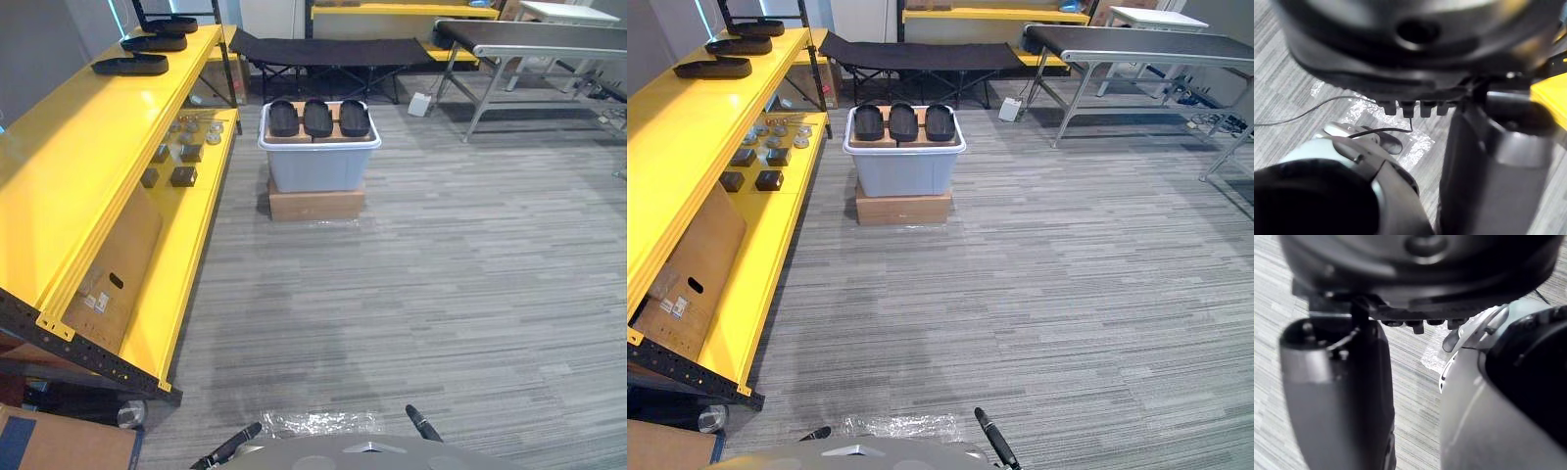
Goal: Walk over and take three plastic housings, then place them on the shelf
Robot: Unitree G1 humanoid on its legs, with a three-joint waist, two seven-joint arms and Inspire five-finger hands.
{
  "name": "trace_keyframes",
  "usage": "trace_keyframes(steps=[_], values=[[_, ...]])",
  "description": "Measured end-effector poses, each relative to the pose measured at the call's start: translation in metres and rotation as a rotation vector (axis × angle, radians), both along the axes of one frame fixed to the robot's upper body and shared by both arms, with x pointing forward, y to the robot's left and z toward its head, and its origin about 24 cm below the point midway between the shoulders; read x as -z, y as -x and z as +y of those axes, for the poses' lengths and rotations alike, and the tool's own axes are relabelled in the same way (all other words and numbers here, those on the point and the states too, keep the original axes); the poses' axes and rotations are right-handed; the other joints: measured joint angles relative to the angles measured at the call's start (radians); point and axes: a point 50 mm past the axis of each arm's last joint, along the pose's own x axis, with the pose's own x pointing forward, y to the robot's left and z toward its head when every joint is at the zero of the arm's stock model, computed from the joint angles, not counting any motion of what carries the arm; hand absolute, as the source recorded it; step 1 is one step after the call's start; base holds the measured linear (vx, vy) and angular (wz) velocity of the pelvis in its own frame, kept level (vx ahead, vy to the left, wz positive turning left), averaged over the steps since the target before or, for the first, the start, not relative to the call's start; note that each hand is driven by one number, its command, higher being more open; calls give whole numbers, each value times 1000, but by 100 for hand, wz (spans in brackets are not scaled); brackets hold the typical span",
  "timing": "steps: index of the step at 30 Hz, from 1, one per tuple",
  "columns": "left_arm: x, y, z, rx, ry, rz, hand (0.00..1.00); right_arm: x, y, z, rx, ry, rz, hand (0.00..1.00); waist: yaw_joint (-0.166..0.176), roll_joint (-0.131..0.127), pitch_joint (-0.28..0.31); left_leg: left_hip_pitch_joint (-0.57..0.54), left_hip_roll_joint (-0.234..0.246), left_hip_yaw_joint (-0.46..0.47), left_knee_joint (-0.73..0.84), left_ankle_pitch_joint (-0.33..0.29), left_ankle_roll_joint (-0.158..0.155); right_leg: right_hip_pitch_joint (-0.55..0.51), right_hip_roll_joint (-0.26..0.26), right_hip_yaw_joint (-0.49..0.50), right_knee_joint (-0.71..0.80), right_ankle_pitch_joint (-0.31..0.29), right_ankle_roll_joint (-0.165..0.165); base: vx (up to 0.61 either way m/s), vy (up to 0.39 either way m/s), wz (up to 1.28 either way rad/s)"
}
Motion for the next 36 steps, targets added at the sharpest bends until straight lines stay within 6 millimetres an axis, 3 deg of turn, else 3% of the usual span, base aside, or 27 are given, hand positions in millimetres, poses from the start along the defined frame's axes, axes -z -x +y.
trace_keyframes(steps=[16,18,20,21,23,26,28,31,32,33,34,35,36], values=[[0,2,-1,-40,11,-2,100,-1,-5,1,-35,12,-48,100,-1,-6,0,-24,-2,0,-5,-1,4,-40,-4,-1,23,-17,2,-32,7,0],[0,-2,-1,-92,25,-22,100,-2,-9,1,-35,16,-67,100,-4,-18,12,-45,-13,3,-4,-14,18,-133,-38,0,180,-91,27,48,35,-1],[0,-8,-2,-76,24,-31,100,-3,-17,-2,-30,24,-101,100,-10,-8,40,-49,-6,11,0,-17,38,-298,-80,-15,492,-116,36,74,46,-7],[-1,-14,1,-66,7,-40,100,-4,-20,-2,-20,22,-116,100,-22,-11,69,-39,-1,18,23,-21,61,-350,-112,-40,594,-138,8,88,65,-11],[-3,-21,7,-54,-16,-55,100,-4,-24,4,-25,8,-130,100,-25,-25,94,-36,14,28,65,-57,47,-396,-124,-40,567,-140,5,102,54,-13],[-6,-36,10,-11,-33,-89,100,-3,-21,6,-31,-1,-135,100,-27,-31,101,-37,66,19,138,-117,22,-405,-84,-41,345,-99,37,233,-23,4],[-8,-48,11,-8,-34,-117,100,-2,-6,11,-17,-12,-102,100,-25,-33,101,-35,98,-5,201,-173,-11,-402,-66,-46,199,-22,29,377,-109,31],[-8,-48,10,-12,-27,-114,100,0,7,12,-14,-21,-57,100,-25,-34,100,1,107,-19,264,-256,-51,-390,-71,-44,192,-7,9,386,-186,20],[-7,-47,7,-22,-24,-103,100,0,11,11,1,-31,-42,100,-30,-20,100,25,125,-24,288,-301,-72,-384,-66,-41,227,40,-26,454,-248,18],[-5,-40,-1,-46,-11,-83,100,-1,17,5,2,-32,-17,100,-45,17,74,46,168,-25,298,-320,-100,-384,-40,-61,274,47,-32,371,-202,21],[-3,-34,-4,-70,-2,-73,100,-1,19,5,1,-36,-7,100,-48,20,61,45,185,-26,333,-321,-104,-375,-32,-72,281,53,-38,608,-313,20],[-4,-37,-6,-153,7,-111,100,-1,22,0,0,-26,6,100,-48,45,53,-52,250,-44,588,-298,-135,-336,-1,-94,297,25,-72,516,-268,12],[-5,-40,-5,-171,10,-128,100,-1,22,-2,-5,-19,11,100,-47,52,51,-88,271,-56,680,-271,-139,-320,10,-98,294,12,-81,700,-357,10]])
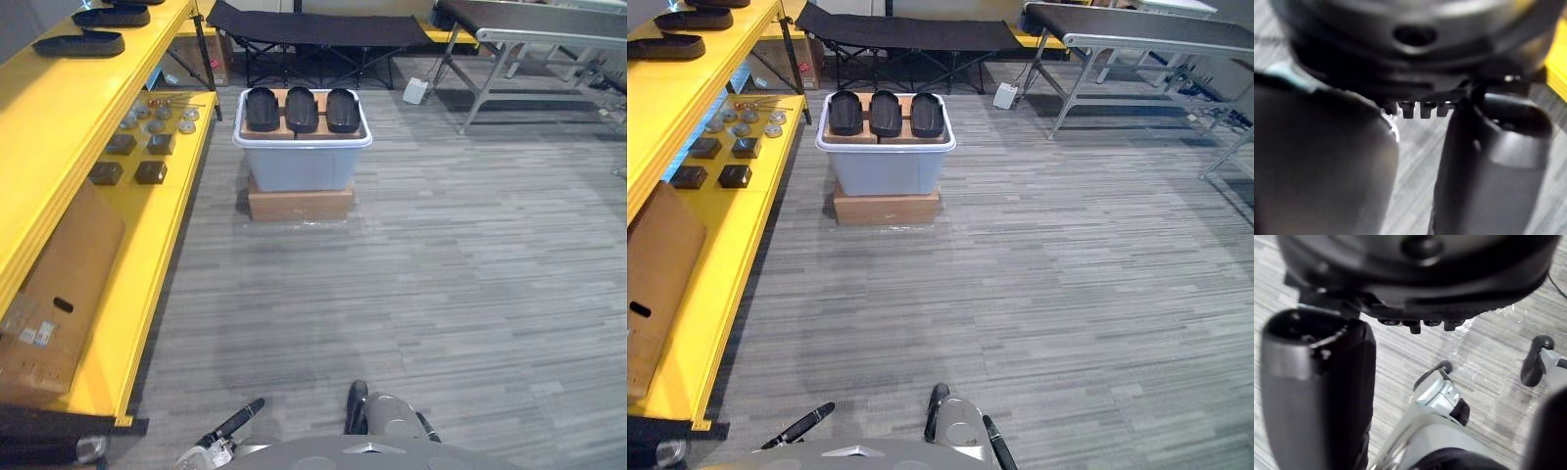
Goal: Walk over and take three plastic housings, then place them on the shelf
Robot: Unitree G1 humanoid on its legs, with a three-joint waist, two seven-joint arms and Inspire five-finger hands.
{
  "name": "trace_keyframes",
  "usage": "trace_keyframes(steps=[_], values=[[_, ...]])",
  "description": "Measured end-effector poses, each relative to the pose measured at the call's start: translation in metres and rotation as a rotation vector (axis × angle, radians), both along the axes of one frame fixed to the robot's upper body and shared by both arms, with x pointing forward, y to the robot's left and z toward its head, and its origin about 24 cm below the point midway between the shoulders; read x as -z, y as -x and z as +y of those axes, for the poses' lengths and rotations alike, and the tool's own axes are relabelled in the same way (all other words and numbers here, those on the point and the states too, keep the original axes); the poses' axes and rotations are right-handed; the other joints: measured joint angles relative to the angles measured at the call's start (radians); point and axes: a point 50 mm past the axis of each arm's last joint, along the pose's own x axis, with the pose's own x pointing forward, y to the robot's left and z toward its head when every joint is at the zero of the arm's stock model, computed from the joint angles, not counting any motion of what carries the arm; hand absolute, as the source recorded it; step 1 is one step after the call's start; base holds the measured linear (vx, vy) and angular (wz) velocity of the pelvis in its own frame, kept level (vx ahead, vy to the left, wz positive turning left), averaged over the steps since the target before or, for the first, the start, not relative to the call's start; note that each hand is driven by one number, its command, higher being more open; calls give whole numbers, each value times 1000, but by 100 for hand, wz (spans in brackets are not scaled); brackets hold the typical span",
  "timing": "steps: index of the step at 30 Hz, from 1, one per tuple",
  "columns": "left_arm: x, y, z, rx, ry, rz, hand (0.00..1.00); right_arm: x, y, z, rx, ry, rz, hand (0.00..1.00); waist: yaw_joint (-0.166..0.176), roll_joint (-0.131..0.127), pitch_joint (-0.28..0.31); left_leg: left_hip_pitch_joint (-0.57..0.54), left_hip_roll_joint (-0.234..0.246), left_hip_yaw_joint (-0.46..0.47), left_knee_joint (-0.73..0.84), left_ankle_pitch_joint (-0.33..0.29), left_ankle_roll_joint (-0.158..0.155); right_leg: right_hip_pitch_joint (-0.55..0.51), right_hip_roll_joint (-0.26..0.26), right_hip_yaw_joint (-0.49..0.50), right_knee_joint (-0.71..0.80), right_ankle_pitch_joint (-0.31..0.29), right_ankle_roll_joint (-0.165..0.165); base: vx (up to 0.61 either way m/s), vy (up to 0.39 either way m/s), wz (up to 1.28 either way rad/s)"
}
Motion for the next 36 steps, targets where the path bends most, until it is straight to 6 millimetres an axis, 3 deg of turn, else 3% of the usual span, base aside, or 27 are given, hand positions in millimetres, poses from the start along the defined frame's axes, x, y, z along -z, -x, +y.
trace_keyframes(steps=[2,3,4,5,6,7,8,10,11,12,14,15,16,17,18,20,22,24,27,29,30,31,32,33,34,35,36], values=[[-1,-5,1,-32,7,-31,100,-1,-3,-7,-14,27,7,100,-2,20,10,-104,67,-23,244,93,-10,63,32,-3,-34,-27,-13,417,-192,5],[-1,-4,2,-46,13,-34,100,-1,-4,-12,-24,42,17,100,-1,37,19,-164,100,-25,389,81,-4,141,55,-2,-77,-39,-24,451,-160,-3],[0,0,0,-42,30,-21,100,-1,-4,-14,-55,54,37,100,2,33,22,-216,81,-28,423,55,5,212,55,0,-117,-47,-24,437,-137,-9],[1,2,-2,-34,43,-12,100,-1,-5,-15,-55,58,41,100,8,29,24,-237,57,-32,402,40,7,239,48,3,-133,-48,-23,430,-64,-45],[3,7,-12,-55,88,-12,100,-1,-17,-19,-56,75,19,100,43,21,27,-292,-20,-43,259,22,29,275,29,43,-165,-58,-16,311,6,-59],[2,7,-13,-66,101,-29,100,-2,-25,-19,-61,78,-2,100,56,20,28,-322,-47,-55,189,23,34,283,25,59,-178,-66,-16,350,74,-73],[1,5,-13,-73,108,-55,100,-3,-39,-18,-89,95,-38,100,69,18,31,-366,-98,-90,12,50,42,297,18,79,-194,-78,0,230,102,-40],[1,10,-14,-88,110,-63,100,-7,-53,-22,-129,125,-89,100,86,16,33,-386,-136,-117,-236,140,28,318,6,110,-179,-119,31,280,164,-49],[1,11,-14,-92,105,-62,100,-9,-59,-22,-151,140,-112,100,97,20,34,-387,-133,-122,-291,182,27,333,6,137,-164,-145,45,381,248,-76],[2,17,-15,-112,107,-54,100,-10,-65,-19,-180,140,-139,100,112,8,32,-375,-127,-88,-260,240,55,354,1,167,-148,-181,51,438,260,-66],[0,15,-5,-97,78,-70,100,-11,-79,-8,-210,118,-176,100,115,-37,16,-372,-154,-46,-209,230,80,363,-42,195,-126,-235,49,458,224,-33],[-2,9,0,-66,55,-81,100,-11,-84,-4,-226,113,-186,100,116,-59,16,-370,-190,-45,-183,206,120,339,-72,221,-37,-262,30,458,182,-10],[-2,4,2,-43,43,-77,100,-13,-92,-2,-237,112,-202,100,112,-65,20,-355,-203,-42,-174,190,143,290,-94,223,111,-264,68,519,228,-1],[-2,2,4,-15,22,-61,100,-13,-99,2,-251,104,-213,100,102,-71,28,-320,-217,-43,-188,175,152,226,-120,219,269,-236,130,498,231,6],[-2,3,8,20,-12,-42,100,-15,-106,0,-263,109,-234,100,99,-71,36,-260,-224,-38,-213,165,157,174,-143,205,411,-245,129,396,185,6],[-3,5,11,74,-41,-31,100,-15,-106,-1,-286,108,-232,100,106,-68,39,-172,-222,-17,-269,168,165,152,-148,129,396,-268,103,378,105,-7],[-3,-1,9,143,-52,-36,100,-15,-109,1,-293,103,-233,100,102,-61,36,-121,-205,-15,-315,165,160,128,-107,74,242,-273,92,337,17,-10],[-6,-17,9,210,-70,-59,100,-16,-112,-1,-286,111,-244,100,97,-48,41,-103,-186,-22,-338,148,141,56,-82,72,98,-254,113,301,-45,-2],[-8,-35,3,186,-64,-110,100,-15,-104,-5,-299,120,-217,100,75,-21,53,-104,-139,-74,-259,65,109,-19,-75,125,14,-152,109,260,-164,36],[-10,-42,-2,155,-50,-146,100,-12,-92,-5,-279,97,-188,100,75,-31,48,-106,-123,-119,-171,-12,73,-21,-77,161,-1,-88,106,336,-354,55],[-11,-44,-2,157,-65,-154,100,-10,-87,-2,-270,84,-176,100,77,-48,39,-107,-122,-152,-129,-50,50,-12,-89,151,7,-31,108,347,-418,67],[-11,-45,-3,154,-67,-155,100,-10,-86,-1,-256,78,-174,100,76,-45,39,-108,-112,-173,-110,-65,40,-9,-90,131,32,0,111,346,-420,81],[-9,-42,-9,140,-54,-146,100,-10,-84,-6,-250,89,-166,100,74,-12,21,-111,-73,-201,-103,-76,23,-8,-66,87,71,-55,91,261,-299,65],[-8,-38,-11,128,-49,-139,100,-11,-85,-8,-248,94,-166,100,77,-8,10,-116,-68,-215,-92,-70,16,-11,-57,69,75,-75,85,355,-388,83],[-9,-40,-14,88,-44,-156,100,-11,-85,-9,-233,98,-169,100,74,6,5,-196,-59,-241,19,-18,26,1,-57,31,86,-113,79,288,-303,65],[-9,-40,-15,72,-38,-161,100,-11,-85,-11,-225,103,-168,100,77,12,6,-223,-54,-243,77,9,24,14,-57,18,84,-121,71,283,-298,71],[-8,-39,-17,47,-31,-160,100,-12,-84,-15,-207,118,-158,100,78,16,13,-275,-31,-242,198,78,9,58,-51,-2,71,-136,59,228,-188,42]])
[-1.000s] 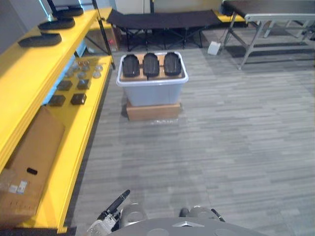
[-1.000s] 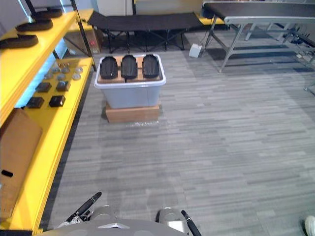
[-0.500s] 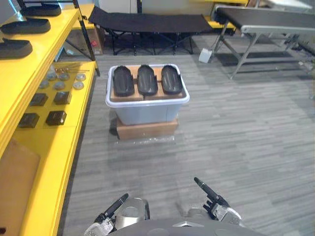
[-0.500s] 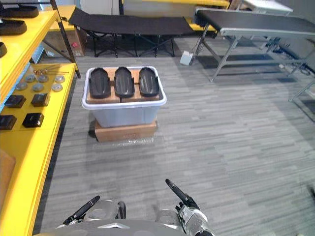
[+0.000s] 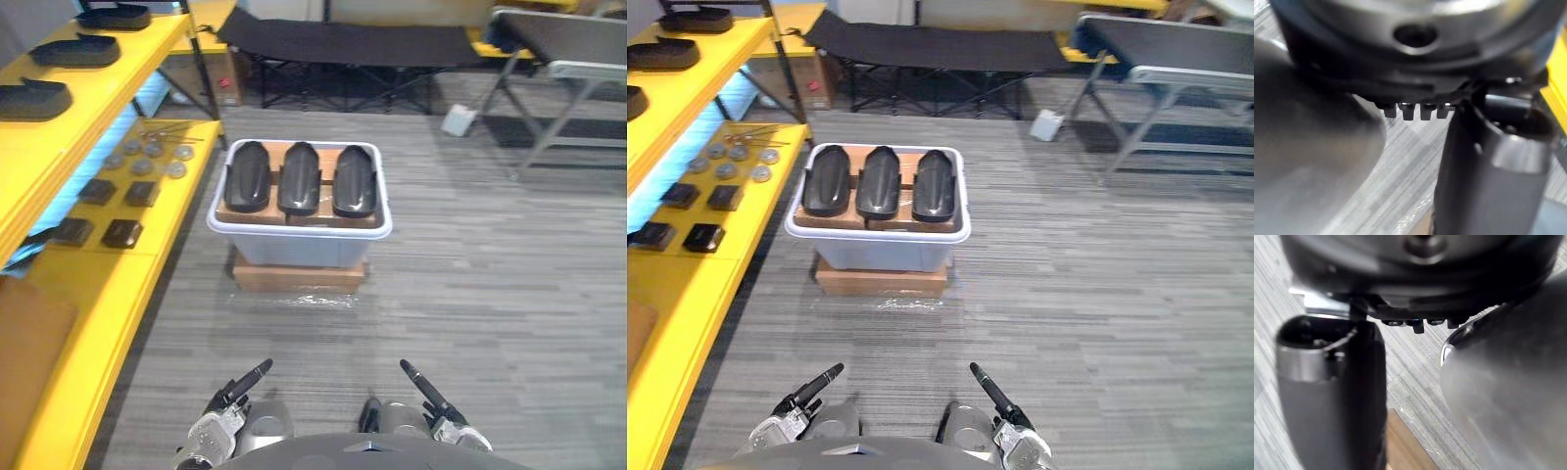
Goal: Walk over and take three plastic housings, then place them on the shelf
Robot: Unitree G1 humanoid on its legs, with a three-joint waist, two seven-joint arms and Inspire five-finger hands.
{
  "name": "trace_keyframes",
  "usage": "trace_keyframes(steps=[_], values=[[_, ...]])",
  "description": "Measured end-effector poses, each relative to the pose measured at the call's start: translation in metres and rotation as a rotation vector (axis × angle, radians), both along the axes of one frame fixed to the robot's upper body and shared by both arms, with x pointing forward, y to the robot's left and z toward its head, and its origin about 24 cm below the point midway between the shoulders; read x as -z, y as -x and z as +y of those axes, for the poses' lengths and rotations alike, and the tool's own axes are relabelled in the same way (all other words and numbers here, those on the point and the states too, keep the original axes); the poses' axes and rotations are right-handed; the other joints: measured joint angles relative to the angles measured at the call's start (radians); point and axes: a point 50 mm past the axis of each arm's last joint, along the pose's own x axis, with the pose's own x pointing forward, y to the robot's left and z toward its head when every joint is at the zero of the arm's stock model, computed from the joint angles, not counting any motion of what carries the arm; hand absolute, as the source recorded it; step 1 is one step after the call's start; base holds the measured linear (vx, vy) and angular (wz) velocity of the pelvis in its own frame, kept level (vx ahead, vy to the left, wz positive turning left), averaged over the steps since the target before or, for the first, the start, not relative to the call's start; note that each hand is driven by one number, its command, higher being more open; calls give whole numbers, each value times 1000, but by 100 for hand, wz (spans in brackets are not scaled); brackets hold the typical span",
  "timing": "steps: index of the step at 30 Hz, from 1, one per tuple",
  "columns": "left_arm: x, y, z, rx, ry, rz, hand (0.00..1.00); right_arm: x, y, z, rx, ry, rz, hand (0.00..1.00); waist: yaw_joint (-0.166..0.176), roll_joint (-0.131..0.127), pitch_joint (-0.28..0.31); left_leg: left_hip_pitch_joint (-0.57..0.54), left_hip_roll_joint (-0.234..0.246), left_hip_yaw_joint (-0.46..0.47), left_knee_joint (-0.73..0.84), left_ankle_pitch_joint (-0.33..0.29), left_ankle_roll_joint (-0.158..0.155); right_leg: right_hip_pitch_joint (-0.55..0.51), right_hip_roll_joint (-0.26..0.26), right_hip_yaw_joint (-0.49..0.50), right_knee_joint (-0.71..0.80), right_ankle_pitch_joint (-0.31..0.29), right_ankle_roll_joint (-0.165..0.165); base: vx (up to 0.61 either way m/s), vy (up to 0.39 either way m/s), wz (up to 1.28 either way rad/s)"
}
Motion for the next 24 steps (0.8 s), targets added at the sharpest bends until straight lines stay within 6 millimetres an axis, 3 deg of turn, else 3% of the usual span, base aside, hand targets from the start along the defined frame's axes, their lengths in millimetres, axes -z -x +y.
trace_keyframes(steps=[2,4,5,6,7,9,11,13,16,19,24], values=[[2,7,-4,2,11,23,100,-1,0,-3,5,18,-5,100,-1,20,4,-44,41,41,110,-7,-16,92,21,-23,-60,-1,-7,266,-153,20],[3,10,1,12,2,37,100,-1,2,-3,24,22,-21,100,-1,14,1,-36,46,123,-26,-13,-6,147,19,-29,-126,11,-2,254,-59,-2],[3,11,2,30,1,46,100,-2,0,-5,34,33,-40,100,-2,12,2,-22,34,171,-204,1,4,161,10,-29,-155,18,8,229,52,0],[4,11,1,31,6,52,100,-3,-3,-7,42,47,-61,100,-4,11,2,-18,16,196,-388,58,12,169,-1,-30,-172,22,16,272,123,-1],[4,12,2,23,10,56,100,-4,-2,-8,52,56,-67,100,1,6,5,-14,1,200,-470,145,20,176,-12,-28,-179,26,28,231,142,-2],[3,11,11,37,-19,48,100,-3,-4,-2,50,45,-81,100,-1,-35,16,37,-55,231,-546,194,32,194,-50,-18,-208,34,57,211,137,-4],[0,8,22,42,-54,42,100,-3,-9,9,42,18,-106,100,1,-74,30,29,-75,252,-522,191,35,213,-75,-18,-250,51,84,176,134,-4],[0,9,28,89,-98,56,100,-3,-11,12,22,23,-111,100,2,-86,30,45,-91,273,-524,183,49,236,-93,-23,-267,57,93,98,86,0],[0,10,27,189,-138,82,100,-6,-16,8,6,58,-132,100,-1,-71,24,88,-116,276,-595,185,54,238,-107,-24,-279,61,102,27,45,-6],[1,12,25,250,-159,103,100,-9,-19,4,-98,175,-137,100,-8,-59,9,146,-158,276,-766,274,66,221,-123,-30,-283,64,112,-30,10,2],[0,12,27,303,-173,105,100,-23,-36,9,-216,319,-217,100,-26,-66,-1,172,-167,263,-878,337,69,202,-116,-41,-286,65,114,-23,1,9]])
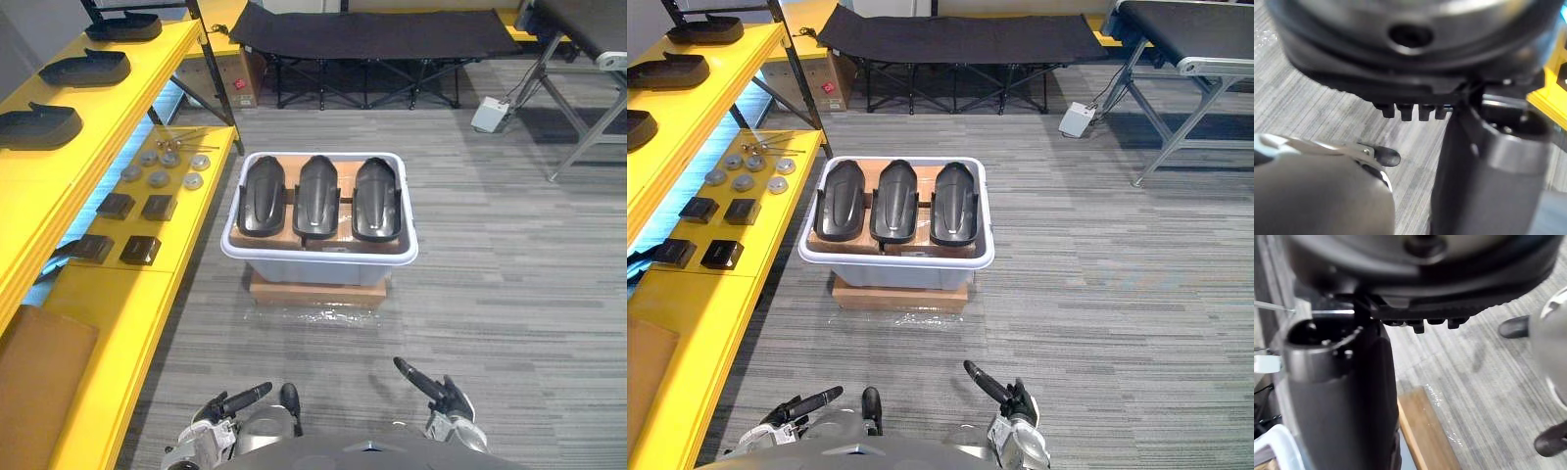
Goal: Walk over and take three plastic housings, then place them on the shelf
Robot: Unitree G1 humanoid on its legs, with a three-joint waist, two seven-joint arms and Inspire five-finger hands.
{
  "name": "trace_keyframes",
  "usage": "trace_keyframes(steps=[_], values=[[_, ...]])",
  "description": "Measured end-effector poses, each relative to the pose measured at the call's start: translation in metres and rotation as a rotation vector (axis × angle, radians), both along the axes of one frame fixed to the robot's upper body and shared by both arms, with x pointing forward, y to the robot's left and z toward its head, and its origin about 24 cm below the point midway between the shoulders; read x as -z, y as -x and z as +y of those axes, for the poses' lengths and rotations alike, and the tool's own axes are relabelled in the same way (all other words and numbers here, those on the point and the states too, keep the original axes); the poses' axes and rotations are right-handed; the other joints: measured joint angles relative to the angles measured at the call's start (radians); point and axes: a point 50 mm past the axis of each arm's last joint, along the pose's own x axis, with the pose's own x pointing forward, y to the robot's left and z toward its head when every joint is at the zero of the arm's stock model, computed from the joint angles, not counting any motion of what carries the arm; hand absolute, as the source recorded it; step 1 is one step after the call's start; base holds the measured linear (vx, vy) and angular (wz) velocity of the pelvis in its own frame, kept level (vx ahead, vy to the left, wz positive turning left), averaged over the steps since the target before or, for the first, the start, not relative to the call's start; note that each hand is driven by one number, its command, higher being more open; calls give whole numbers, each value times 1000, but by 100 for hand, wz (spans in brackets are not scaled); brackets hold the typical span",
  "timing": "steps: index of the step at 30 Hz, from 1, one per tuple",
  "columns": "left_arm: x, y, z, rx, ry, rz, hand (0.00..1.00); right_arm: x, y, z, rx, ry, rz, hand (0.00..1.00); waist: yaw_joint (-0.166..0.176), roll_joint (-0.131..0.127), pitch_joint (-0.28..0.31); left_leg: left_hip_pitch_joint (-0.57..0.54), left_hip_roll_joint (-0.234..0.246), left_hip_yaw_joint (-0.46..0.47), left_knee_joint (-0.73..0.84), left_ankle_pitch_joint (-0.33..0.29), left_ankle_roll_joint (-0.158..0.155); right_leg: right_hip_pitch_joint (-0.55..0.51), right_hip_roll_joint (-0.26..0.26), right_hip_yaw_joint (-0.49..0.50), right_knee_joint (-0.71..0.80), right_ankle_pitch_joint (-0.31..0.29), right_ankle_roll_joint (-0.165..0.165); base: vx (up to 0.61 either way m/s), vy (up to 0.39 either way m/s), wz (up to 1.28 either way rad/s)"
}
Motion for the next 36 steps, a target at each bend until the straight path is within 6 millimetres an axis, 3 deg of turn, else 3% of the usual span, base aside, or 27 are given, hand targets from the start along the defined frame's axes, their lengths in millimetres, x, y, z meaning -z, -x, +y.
trace_keyframes(steps=[4,6,8,15,18,22,24,27,28,29,30,31,32,33,34,35,36], values=[[-4,-2,12,40,-47,-1,100,-22,-22,5,-100,54,-138,100,-3,-50,-15,0,-1,21,0,-15,-9,-21,-2,20,15,-7,0,17,27,-16],[-6,-5,17,59,-62,-8,100,-29,-31,6,-112,59,-178,100,-5,-81,-15,0,-13,25,1,-28,4,-54,-23,44,81,-28,3,38,61,-10],[-7,-10,14,99,-58,-13,100,-33,-36,7,-142,62,-208,100,-6,-86,-10,-5,-12,26,9,-30,5,-64,-23,48,95,-7,14,44,60,-2],[-6,-11,8,74,-48,-29,100,-65,-62,27,-261,72,-388,100,-9,-58,2,-19,22,19,43,-55,8,-44,18,46,56,98,-21,20,65,1],[-6,-7,9,59,-45,-50,100,-80,-73,24,-270,91,-458,100,-1,-56,2,-11,18,7,43,-51,13,-28,17,44,49,98,-21,5,21,13],[0,16,6,36,-38,-7,100,-86,-79,13,-288,84,-481,100,-1,-33,-14,0,11,12,35,-47,11,-9,17,44,14,96,-24,-5,2,-1],[1,22,5,31,-35,7,100,-85,-79,10,-285,69,-470,100,-1,-29,-15,0,1,12,19,-34,11,-10,14,40,4,86,-24,-27,0,-2],[0,22,13,29,-58,3,100,-79,-76,12,-248,20,-435,100,-8,-56,-3,1,-45,-19,-3,-21,15,-15,-40,-16,56,-21,14,-54,-24,26],[0,24,16,27,-67,11,100,-74,-70,13,-224,9,-410,100,-9,-75,-1,3,-68,-41,1,-33,23,-29,-74,-32,102,-54,15,-8,48,55],[0,26,18,8,-65,13,100,-68,-60,13,-183,0,-381,100,-5,-93,-1,-15,-90,-38,98,-91,39,-24,-111,-46,162,-82,40,79,64,56],[0,27,17,-4,-58,11,100,-66,-55,10,-161,5,-366,100,-4,-86,0,-32,-79,-51,159,-126,44,-24,-110,-40,225,-81,47,95,61,61],[1,25,13,-8,-45,4,100,-61,-49,9,-143,6,-338,100,-8,-63,7,-61,-53,-83,231,-166,49,-69,-100,1,346,-47,19,43,51,71],[0,22,10,1,-46,-7,100,-56,-43,12,-142,-1,-314,100,-18,-29,8,-81,-6,-121,277,-185,44,-110,-48,52,425,54,-28,-5,100,76],[-1,21,10,9,-50,-12,100,-55,-41,17,-149,-11,-308,100,-24,-4,8,-81,30,-143,294,-186,39,-130,-12,86,448,120,-44,8,117,63],[0,22,10,4,-51,-3,100,-53,-39,26,-161,-34,-303,100,-22,-6,9,-87,47,-155,299,-194,45,-138,22,133,443,136,-47,56,93,36],[-2,23,16,-14,-63,6,100,-52,-38,33,-173,-49,-303,100,-17,-32,1,-100,46,-167,312,-203,57,-134,34,162,418,136,-48,49,35,19],[-2,21,18,-21,-66,7,100,-52,-39,35,-180,-45,-307,100,-14,-40,-1,-109,46,-171,319,-207,59,-133,35,172,406,135,-50,52,23,10]])
